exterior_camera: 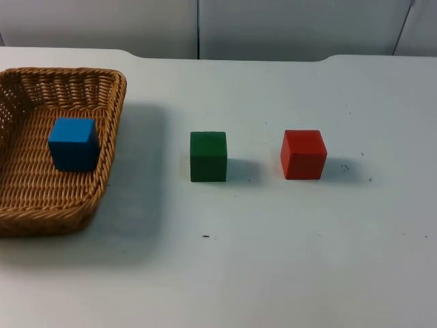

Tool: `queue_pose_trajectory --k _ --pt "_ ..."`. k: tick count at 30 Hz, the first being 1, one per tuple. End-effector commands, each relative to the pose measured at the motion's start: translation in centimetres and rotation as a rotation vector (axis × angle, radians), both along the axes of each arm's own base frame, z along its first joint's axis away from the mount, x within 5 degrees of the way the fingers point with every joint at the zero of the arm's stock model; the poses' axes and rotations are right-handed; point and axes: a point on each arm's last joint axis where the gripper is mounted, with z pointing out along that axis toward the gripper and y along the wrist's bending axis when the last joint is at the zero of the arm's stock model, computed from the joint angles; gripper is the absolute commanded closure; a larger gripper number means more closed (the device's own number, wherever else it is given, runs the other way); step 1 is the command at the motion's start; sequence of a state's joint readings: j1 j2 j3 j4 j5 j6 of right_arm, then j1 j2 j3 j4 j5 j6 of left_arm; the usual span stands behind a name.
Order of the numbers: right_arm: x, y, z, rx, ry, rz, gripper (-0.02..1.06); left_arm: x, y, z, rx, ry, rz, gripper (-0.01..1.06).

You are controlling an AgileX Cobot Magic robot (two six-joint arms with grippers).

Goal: Pick up the basket with the left hand and place the blue cube into the basket with the right hand.

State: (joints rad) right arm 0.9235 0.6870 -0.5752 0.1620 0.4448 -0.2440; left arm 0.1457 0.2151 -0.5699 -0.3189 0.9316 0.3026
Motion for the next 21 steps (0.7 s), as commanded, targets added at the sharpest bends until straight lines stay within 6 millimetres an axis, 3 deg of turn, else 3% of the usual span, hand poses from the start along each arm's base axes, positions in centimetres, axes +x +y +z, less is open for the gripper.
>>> queue_pose_trajectory --k 1,6,9,16,20,21 --pt "-0.4 -0.7 -0.1 -0.018 0.003 -0.009 0.29 -0.9 0.2 -0.4 0.043 0.023 -0.007 0.76" --pt "-1.1 -2.2 -0.2 -0.078 0.008 -0.041 0.29 -2.7 -0.1 -0.8 0.054 -0.008 -0.044 0.87" --pt "-1.6 -3.3 -0.2 -0.106 0.010 -0.060 0.29 -4.2 -0.2 -1.2 0.040 -0.041 -0.032 0.87" --pt "-2.8 -5.1 -0.1 -0.100 0.007 -0.079 0.29 -4.9 0.2 -2.0 0.042 0.042 0.013 0.87" --pt "-3.4 -6.1 -1.0 -0.095 0.008 -0.095 0.29 -4.9 0.2 -2.1 0.014 0.063 0.032 0.87" --pt "-3.6 -6.5 -2.0 -0.094 0.021 -0.101 0.29 -4.9 0.3 -2.1 0.021 0.063 0.038 0.87"
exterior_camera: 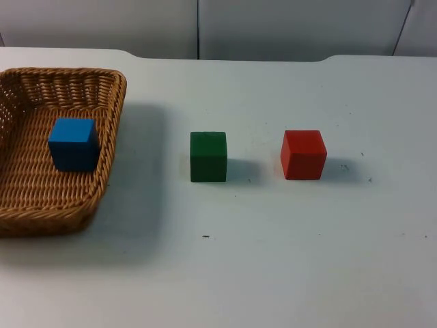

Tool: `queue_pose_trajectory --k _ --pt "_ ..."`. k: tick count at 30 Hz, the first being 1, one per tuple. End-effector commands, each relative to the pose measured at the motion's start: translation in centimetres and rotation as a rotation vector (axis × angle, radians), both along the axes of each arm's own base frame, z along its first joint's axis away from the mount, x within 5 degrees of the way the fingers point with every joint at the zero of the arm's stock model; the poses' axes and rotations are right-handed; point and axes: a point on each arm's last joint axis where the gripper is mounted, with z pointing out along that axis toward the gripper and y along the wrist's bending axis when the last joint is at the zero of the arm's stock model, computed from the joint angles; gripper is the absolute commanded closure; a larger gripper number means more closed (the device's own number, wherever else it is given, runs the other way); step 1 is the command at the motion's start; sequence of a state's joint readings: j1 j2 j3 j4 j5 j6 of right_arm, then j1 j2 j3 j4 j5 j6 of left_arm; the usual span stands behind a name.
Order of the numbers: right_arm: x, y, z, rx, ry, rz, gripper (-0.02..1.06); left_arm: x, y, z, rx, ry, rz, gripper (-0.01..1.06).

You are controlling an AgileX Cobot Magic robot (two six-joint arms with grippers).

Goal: Pick up the basket with the left hand and place the blue cube into the basket with the right hand.

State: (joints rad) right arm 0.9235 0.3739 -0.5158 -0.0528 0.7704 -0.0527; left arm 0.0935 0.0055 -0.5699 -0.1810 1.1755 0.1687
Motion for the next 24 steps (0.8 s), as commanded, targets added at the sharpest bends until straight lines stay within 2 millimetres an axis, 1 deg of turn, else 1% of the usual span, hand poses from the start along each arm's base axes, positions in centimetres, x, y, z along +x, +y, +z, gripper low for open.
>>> queue_pose_trajectory --k 1,2,4,5,7,10,11,15,17,19,21,24 --pt "-0.3 -0.4 -0.9 0.006 0.012 -0.008 0.29 -0.1 0.1 -0.1 -0.001 0.005 0.011 0.87" --pt "-0.5 -0.7 -0.8 0.032 -0.001 -0.009 0.29 -0.1 0.2 -0.1 0.000 0.005 0.016 0.87" --pt "-1.2 -1.6 0.3 0.086 -0.039 -0.012 0.29 -0.1 0.2 -0.1 0.000 0.005 0.016 0.87" --pt "-1.2 -1.6 0.3 0.086 -0.039 -0.012 0.29 -0.1 0.2 -0.1 0.000 0.005 0.016 0.87" --pt "-1.8 -2.5 0.7 0.104 -0.024 -0.026 0.29 -0.1 0.2 -0.1 -0.006 0.006 0.018 0.87" --pt "-2.5 -3.5 0.4 0.089 0.013 -0.044 0.29 -0.1 0.2 -0.1 -0.004 0.004 0.021 0.87" --pt "-2.5 -3.5 0.4 0.089 0.013 -0.044 0.29 -0.1 0.2 -0.1 -0.004 0.004 0.021 0.87" --pt "-3.4 -4.9 -0.3 0.085 0.037 -0.073 0.29 -0.1 0.5 -0.2 0.029 0.011 0.046 0.87" --pt "-3.6 -5.2 -0.5 0.078 0.044 -0.083 0.29 0.0 0.6 -0.3 0.032 0.014 0.050 0.87" --pt "-3.8 -6.0 -0.8 0.064 0.039 -0.106 0.29 0.2 0.6 -0.6 0.031 0.017 0.051 0.87" --pt "-4.1 -6.6 -0.9 0.070 0.021 -0.116 0.29 0.3 0.6 -0.5 0.030 -0.003 0.051 0.87" --pt "-4.3 -6.8 -0.9 0.088 0.009 -0.115 0.29 0.3 0.6 -0.4 0.030 -0.008 0.052 0.87"
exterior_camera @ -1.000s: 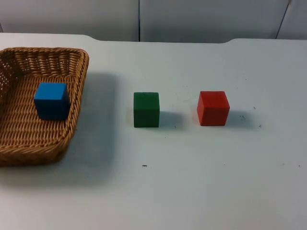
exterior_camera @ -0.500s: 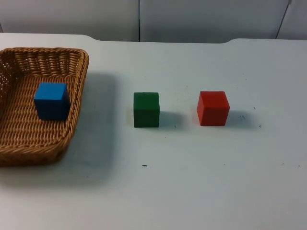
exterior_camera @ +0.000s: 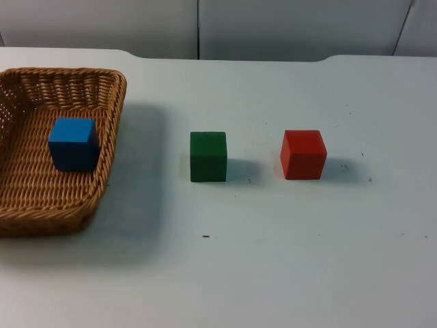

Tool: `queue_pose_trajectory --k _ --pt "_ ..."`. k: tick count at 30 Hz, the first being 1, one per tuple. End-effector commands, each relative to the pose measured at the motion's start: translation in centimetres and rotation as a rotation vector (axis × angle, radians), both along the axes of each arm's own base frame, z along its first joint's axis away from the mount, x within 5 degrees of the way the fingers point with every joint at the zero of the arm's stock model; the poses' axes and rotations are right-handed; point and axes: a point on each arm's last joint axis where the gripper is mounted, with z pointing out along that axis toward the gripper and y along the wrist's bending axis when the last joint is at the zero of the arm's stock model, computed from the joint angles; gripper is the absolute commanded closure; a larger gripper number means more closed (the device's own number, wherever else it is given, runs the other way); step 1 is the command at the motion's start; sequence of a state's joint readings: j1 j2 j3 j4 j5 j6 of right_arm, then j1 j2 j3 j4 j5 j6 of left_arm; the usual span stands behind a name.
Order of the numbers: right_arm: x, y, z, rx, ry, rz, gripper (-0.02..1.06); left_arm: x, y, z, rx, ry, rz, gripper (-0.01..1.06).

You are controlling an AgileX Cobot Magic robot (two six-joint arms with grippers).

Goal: Pick up the basket with the left hand and place the blue cube into the basket with the right hand.

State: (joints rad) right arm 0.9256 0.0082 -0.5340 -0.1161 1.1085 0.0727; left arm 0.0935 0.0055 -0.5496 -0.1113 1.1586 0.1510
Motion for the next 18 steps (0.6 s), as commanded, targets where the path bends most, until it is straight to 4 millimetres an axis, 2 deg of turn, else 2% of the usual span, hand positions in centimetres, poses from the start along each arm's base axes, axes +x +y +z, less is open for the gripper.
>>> queue_pose_trajectory --k 1,14,18 --pt "-0.07 -0.24 0.05 0.004 -0.003 -0.008 0.29 0.00 0.00 0.05 -0.008 -0.018 -0.001 0.87" --pt "0.29 0.17 -0.49 -0.004 -0.022 -0.003 0.29 0.22 0.03 -0.05 -0.014 -0.030 0.004 0.87" --pt "0.28 0.17 -0.49 -0.002 -0.020 -0.003 0.29 0.69 0.36 -0.39 -0.046 -0.046 0.058 0.87"
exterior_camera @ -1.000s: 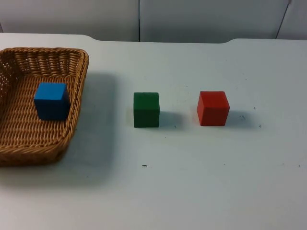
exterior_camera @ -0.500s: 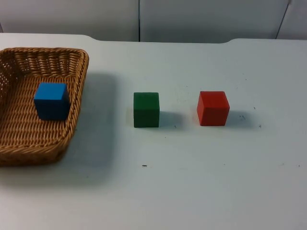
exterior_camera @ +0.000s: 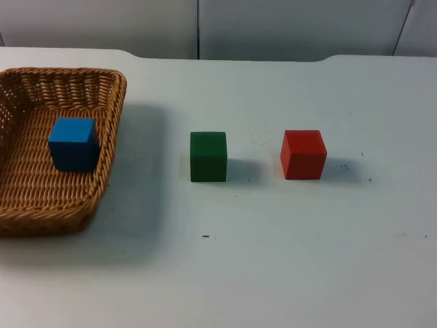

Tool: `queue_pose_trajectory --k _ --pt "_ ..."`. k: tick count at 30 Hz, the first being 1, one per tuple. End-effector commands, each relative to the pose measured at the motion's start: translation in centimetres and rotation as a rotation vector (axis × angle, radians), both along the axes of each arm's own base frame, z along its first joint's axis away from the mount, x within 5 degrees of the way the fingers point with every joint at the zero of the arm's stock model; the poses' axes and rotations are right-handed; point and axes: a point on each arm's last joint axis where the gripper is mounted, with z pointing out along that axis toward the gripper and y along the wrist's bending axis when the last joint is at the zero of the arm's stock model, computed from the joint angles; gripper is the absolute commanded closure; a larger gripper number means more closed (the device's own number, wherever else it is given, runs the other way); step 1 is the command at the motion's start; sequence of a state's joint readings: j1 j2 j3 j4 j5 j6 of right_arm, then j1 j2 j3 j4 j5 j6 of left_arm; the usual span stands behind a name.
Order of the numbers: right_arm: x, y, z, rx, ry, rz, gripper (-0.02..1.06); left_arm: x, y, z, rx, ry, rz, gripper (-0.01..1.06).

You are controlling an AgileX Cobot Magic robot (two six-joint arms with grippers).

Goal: Pick up the basket with the left hand and place the blue cube into the basket with the right hand.

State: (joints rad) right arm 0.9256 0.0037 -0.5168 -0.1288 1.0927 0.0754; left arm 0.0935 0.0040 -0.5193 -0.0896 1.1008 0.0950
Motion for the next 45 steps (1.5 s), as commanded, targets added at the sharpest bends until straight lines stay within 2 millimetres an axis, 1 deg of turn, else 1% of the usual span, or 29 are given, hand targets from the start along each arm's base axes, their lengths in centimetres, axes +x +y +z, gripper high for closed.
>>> queue_pose_trajectory --k 1,6,7,8,9,10,11,15,16,17,26,34,45 --pt "0.08 0.08 -0.15 0.001 -0.010 0.004 0.29 0.10 0.20 -0.02 -0.024 -0.019 0.031 0.87" --pt "0.08 0.08 -0.15 0.001 -0.010 0.004 0.29 0.10 0.20 -0.02 -0.024 -0.019 0.031 0.87" --pt "0.08 0.08 -0.15 0.001 -0.010 0.004 0.29 0.10 0.18 -0.02 -0.024 -0.019 0.030 0.87" --pt "0.08 0.08 -0.15 0.001 -0.010 0.004 0.29 0.10 0.16 -0.01 -0.023 -0.019 0.027 0.83" --pt "0.08 0.08 -0.15 0.001 -0.010 0.004 0.29 0.10 0.16 -0.01 -0.021 -0.019 0.026 0.76" --pt "0.08 0.08 -0.15 0.001 -0.010 0.004 0.29 0.10 0.16 -0.01 -0.021 -0.019 0.026 0.65" --pt "0.08 0.08 -0.15 0.001 -0.010 0.004 0.29 0.10 0.16 -0.01 -0.021 -0.019 0.026 0.65" --pt "0.08 0.08 -0.15 0.001 -0.010 0.004 0.29 0.10 0.16 -0.01 -0.021 -0.019 0.026 0.06" --pt "0.08 0.08 -0.15 0.001 -0.010 0.004 0.29 0.10 0.16 -0.01 -0.021 -0.019 0.026 0.06" --pt "0.10 0.07 -0.15 0.001 -0.011 0.002 0.29 0.10 0.16 -0.01 -0.023 -0.019 0.027 0.00" --pt "0.10 0.07 -0.15 0.001 -0.011 0.002 0.29 0.10 0.17 -0.01 -0.023 -0.019 0.023 0.00" --pt "0.10 0.07 -0.15 0.000 -0.012 0.003 0.29 0.07 0.19 -0.01 -0.023 -0.018 -0.018 0.00" --pt "0.10 0.07 -0.15 0.000 -0.012 0.003 0.29 0.07 0.19 -0.01 -0.023 -0.018 -0.018 0.00"
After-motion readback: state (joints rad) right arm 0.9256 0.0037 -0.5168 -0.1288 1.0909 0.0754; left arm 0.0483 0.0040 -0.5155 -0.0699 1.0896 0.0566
